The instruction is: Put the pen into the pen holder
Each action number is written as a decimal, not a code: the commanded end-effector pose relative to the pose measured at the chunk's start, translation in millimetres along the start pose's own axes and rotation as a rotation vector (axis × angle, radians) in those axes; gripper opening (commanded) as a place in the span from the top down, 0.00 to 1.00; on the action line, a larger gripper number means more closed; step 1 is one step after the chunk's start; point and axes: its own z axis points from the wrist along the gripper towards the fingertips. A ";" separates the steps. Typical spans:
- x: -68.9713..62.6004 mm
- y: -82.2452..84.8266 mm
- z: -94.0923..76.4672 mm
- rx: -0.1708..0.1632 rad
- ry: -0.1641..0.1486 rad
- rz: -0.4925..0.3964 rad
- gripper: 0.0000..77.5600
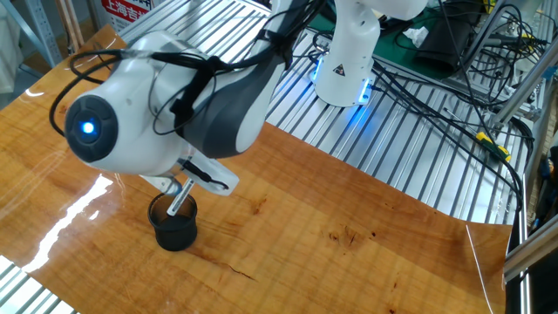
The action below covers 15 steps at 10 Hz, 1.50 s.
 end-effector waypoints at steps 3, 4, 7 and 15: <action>0.1 -4.3 -8.1 0.003 0.044 0.011 0.96; 0.1 -4.2 -8.1 0.004 0.047 0.012 0.96; 0.9 -2.4 -8.9 0.006 0.047 0.012 0.96; 1.1 -1.9 -9.1 0.008 0.047 0.013 0.00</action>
